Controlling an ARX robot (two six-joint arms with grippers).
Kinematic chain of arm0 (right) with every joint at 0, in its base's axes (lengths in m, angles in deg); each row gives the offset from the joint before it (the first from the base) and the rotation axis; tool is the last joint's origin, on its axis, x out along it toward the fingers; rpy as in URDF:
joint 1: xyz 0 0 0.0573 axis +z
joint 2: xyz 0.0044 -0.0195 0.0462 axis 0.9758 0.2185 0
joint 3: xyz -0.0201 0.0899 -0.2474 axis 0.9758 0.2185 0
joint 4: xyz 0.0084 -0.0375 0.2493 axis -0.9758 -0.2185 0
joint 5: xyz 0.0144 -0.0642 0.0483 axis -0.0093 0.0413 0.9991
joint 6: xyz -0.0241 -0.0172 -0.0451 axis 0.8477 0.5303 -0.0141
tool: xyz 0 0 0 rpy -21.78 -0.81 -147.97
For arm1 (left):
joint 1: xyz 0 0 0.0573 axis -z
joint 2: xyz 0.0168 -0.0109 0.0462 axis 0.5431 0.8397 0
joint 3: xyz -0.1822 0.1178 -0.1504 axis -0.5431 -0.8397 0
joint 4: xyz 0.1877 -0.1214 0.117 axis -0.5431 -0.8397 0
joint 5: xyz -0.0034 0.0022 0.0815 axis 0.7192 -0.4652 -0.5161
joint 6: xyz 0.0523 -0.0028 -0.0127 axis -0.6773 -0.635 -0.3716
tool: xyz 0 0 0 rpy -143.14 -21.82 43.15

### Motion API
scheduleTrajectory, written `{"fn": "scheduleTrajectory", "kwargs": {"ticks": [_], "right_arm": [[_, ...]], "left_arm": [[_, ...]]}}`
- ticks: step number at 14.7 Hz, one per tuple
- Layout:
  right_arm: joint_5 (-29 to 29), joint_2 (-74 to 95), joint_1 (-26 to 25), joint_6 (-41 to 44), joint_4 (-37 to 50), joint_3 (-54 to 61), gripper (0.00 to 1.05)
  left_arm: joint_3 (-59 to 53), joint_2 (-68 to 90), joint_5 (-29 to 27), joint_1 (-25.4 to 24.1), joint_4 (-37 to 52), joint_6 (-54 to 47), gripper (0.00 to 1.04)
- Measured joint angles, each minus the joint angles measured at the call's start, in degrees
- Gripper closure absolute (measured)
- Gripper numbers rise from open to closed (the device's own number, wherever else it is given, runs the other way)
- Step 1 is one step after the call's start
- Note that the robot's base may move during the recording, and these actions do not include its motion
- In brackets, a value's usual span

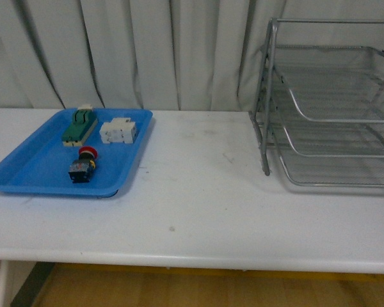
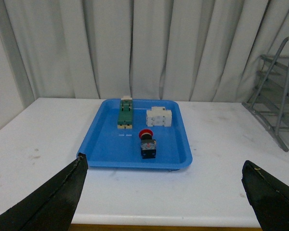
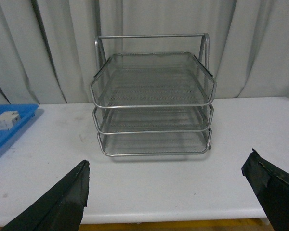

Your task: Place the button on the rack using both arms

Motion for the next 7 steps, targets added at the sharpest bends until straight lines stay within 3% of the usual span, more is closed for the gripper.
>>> {"fn": "scheduleTrajectory", "kwargs": {"ticks": [7], "right_arm": [[0.0, 0.0, 0.0, 0.0, 0.0, 0.0, 0.06]], "left_arm": [[0.0, 0.0, 0.0, 0.0, 0.0, 0.0, 0.07]]}}
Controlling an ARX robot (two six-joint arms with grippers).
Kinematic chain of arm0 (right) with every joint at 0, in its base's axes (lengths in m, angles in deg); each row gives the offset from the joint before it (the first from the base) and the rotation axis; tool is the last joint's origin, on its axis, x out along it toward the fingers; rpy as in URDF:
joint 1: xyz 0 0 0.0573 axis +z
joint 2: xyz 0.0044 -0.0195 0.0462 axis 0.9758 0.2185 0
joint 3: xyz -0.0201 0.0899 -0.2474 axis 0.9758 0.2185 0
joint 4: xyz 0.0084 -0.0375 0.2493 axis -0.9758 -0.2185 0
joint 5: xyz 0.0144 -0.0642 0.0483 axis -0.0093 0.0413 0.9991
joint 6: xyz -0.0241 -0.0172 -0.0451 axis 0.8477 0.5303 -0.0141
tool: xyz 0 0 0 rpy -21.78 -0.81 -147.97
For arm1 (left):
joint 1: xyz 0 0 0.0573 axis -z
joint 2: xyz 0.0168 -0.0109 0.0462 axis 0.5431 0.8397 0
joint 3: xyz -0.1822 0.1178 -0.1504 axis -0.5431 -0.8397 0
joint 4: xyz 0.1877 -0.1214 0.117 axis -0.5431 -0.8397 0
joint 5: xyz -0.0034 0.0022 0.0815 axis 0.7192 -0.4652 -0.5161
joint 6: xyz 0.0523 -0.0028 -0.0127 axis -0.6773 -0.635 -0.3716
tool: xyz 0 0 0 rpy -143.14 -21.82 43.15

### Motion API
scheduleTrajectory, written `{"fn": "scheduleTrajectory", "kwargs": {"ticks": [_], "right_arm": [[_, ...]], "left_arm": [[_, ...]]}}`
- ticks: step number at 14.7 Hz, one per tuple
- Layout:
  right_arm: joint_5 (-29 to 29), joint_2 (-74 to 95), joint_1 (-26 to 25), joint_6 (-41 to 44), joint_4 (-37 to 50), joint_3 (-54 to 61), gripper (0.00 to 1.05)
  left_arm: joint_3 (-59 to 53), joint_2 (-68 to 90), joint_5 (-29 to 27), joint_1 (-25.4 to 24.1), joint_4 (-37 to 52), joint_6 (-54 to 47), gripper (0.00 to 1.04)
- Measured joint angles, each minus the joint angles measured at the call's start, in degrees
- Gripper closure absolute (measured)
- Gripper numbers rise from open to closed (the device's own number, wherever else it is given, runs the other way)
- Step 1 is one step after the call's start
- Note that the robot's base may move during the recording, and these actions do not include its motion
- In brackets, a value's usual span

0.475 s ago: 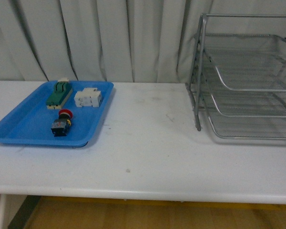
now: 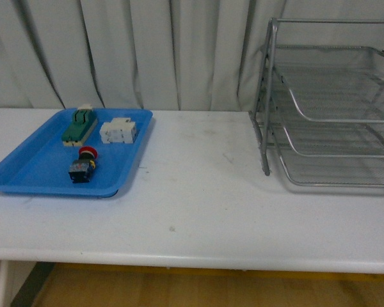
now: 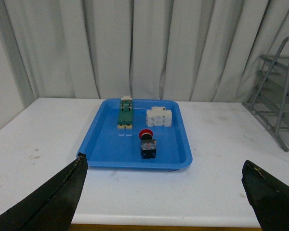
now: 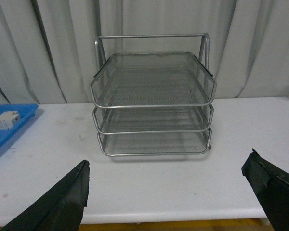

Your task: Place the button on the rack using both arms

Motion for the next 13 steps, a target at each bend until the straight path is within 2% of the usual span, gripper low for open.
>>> {"fn": "scheduleTrajectory", "kwargs": {"ticks": [13], "right_arm": [[0.0, 0.0, 0.0, 0.0, 0.0, 0.0, 0.06]], "left_arm": [[0.0, 0.0, 0.0, 0.0, 0.0, 0.0, 0.07]]}}
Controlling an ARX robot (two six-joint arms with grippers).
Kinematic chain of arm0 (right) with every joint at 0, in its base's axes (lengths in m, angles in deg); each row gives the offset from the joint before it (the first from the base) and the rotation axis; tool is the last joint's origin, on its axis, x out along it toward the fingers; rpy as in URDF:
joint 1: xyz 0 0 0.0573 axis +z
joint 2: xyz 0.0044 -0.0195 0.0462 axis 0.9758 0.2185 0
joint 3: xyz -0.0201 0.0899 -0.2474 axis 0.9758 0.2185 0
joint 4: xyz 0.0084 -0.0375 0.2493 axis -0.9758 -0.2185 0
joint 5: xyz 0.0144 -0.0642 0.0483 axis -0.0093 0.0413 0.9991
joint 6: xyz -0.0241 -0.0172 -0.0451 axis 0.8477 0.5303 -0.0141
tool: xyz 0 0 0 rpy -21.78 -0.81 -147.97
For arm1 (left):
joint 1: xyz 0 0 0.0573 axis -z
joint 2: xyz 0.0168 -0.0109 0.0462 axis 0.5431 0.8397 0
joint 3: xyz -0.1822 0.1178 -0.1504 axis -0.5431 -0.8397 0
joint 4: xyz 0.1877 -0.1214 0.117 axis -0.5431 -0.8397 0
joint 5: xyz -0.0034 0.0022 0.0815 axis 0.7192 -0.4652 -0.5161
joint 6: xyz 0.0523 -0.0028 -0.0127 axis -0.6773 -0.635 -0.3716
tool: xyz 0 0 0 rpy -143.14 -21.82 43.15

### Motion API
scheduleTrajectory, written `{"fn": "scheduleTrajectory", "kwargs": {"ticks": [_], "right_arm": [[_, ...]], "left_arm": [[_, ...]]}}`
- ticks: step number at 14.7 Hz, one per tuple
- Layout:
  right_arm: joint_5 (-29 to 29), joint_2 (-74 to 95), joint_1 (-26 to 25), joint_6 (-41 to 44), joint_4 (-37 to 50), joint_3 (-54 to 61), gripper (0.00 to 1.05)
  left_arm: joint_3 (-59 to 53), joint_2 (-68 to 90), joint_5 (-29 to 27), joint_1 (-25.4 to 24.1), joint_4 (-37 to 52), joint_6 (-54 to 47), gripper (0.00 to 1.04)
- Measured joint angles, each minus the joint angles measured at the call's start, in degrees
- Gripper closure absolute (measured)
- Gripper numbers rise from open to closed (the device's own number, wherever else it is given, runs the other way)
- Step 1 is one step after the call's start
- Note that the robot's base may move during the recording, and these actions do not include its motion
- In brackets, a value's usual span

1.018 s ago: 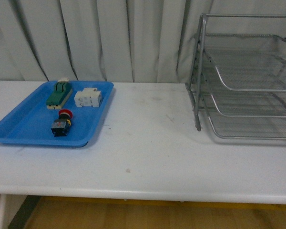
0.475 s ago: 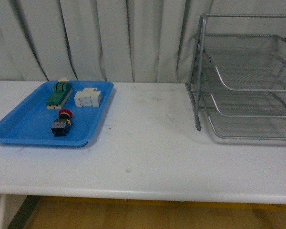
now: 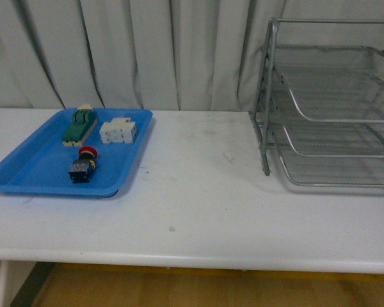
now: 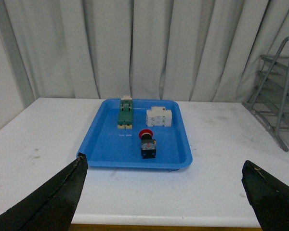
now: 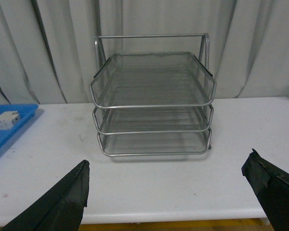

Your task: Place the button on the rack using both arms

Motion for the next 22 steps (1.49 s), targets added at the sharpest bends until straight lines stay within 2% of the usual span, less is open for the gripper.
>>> {"fn": "scheduleTrajectory", "kwargs": {"ticks": [9, 11, 13, 15, 16, 17, 18, 19, 20, 21, 22], "right_arm": [[0.0, 0.0, 0.0, 0.0, 0.0, 0.0, 0.08], [0.0, 0.0, 0.0, 0.0, 0.0, 0.0, 0.27], [0.0, 0.0, 0.0, 0.0, 0.0, 0.0, 0.32], [0.0, 0.0, 0.0, 0.2, 0.0, 0.0, 0.48], [0.0, 0.0, 0.0, 0.0, 0.0, 0.0, 0.38], [0.0, 0.0, 0.0, 0.0, 0.0, 0.0, 0.48], [0.0, 0.0, 0.0, 0.2, 0.0, 0.0, 0.43], [0.0, 0.0, 0.0, 0.2, 0.0, 0.0, 0.33], [0.0, 0.0, 0.0, 0.0, 0.0, 0.0, 0.39], [0.0, 0.0, 0.0, 0.3, 0.0, 0.0, 0.46], [0.0, 0.0, 0.0, 0.0, 0.0, 0.0, 0.54]], "left_arm": [[0.0, 0.0, 0.0, 0.0, 0.0, 0.0, 0.07], [0.0, 0.0, 0.0, 0.0, 0.0, 0.0, 0.07], [0.0, 0.0, 0.0, 0.0, 0.0, 0.0, 0.07], [0.0, 0.0, 0.0, 0.0, 0.0, 0.0, 0.07], [0.0, 0.0, 0.0, 0.0, 0.0, 0.0, 0.09], [0.0, 0.0, 0.0, 0.0, 0.0, 0.0, 0.22], [0.0, 0.0, 0.0, 0.0, 0.0, 0.0, 0.32], [0.0, 0.0, 0.0, 0.0, 0.0, 0.0, 0.23], [0.0, 0.0, 0.0, 0.0, 0.0, -0.1, 0.31], [0.0, 0.0, 0.0, 0.0, 0.0, -0.1, 0.31], [0.0, 0.0, 0.0, 0.0, 0.0, -0.1, 0.4]]}}
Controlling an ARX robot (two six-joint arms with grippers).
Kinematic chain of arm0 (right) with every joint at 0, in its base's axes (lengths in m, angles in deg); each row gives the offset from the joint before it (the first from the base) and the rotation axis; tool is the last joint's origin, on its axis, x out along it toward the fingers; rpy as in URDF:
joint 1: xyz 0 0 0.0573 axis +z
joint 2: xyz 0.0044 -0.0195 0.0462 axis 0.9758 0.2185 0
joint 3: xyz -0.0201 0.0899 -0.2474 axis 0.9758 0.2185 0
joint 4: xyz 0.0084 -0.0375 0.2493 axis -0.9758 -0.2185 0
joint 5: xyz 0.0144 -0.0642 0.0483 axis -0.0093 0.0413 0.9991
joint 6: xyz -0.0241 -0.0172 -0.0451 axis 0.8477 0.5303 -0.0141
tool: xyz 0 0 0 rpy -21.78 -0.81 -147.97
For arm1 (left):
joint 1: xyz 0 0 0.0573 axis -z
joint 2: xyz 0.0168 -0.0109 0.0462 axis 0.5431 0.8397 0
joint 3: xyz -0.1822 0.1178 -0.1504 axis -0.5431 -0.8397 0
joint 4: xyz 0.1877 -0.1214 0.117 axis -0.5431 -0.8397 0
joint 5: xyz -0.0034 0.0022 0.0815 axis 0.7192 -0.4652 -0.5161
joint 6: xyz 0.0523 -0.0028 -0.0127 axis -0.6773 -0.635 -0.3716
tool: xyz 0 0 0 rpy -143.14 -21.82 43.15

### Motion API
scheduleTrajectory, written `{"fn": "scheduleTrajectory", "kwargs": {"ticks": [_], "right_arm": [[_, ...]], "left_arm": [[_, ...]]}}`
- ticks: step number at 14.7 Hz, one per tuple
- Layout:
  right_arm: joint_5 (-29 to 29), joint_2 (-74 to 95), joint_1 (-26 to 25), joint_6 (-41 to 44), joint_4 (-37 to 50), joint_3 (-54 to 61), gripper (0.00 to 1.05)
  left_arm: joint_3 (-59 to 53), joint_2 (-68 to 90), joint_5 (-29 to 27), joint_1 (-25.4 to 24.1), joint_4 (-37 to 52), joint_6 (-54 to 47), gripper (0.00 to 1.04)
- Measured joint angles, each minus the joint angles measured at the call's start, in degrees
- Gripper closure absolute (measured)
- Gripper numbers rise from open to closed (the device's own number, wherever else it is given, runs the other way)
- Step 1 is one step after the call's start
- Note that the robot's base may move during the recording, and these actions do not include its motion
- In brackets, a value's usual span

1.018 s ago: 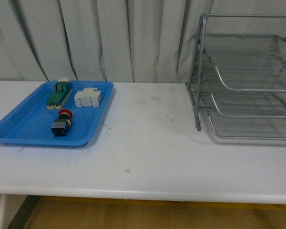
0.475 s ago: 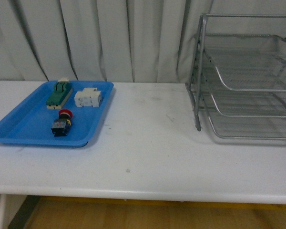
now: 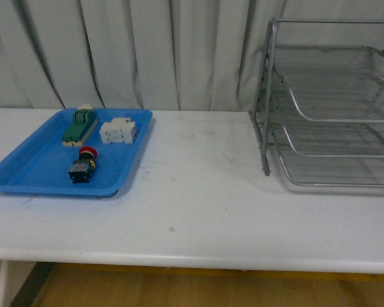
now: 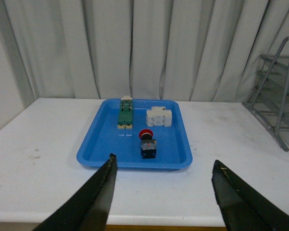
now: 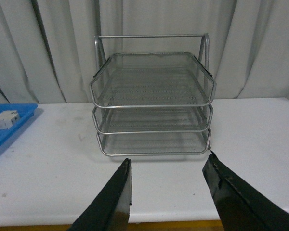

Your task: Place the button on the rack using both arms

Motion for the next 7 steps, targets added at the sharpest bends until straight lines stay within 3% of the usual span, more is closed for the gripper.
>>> {"fn": "scheduleTrajectory", "kwargs": {"ticks": [2, 3, 5, 7], "right_arm": [[0.0, 0.0, 0.0, 0.0, 0.0, 0.0, 0.52], [0.0, 0.0, 0.0, 0.2, 0.0, 0.0, 0.62], [0.0, 0.0, 0.0, 0.2, 0.0, 0.0, 0.39], [0.0, 0.0, 0.0, 0.2, 0.0, 0.0, 0.13]], "left_arm": [[0.0, 0.0, 0.0, 0.0, 0.0, 0.3, 0.4], [0.0, 0.0, 0.0, 0.0, 0.0, 0.2, 0.28], [0.0, 0.0, 0.0, 0.0, 0.0, 0.1, 0.06], [0.0, 0.0, 0.0, 0.0, 0.0, 0.2, 0.07]]}}
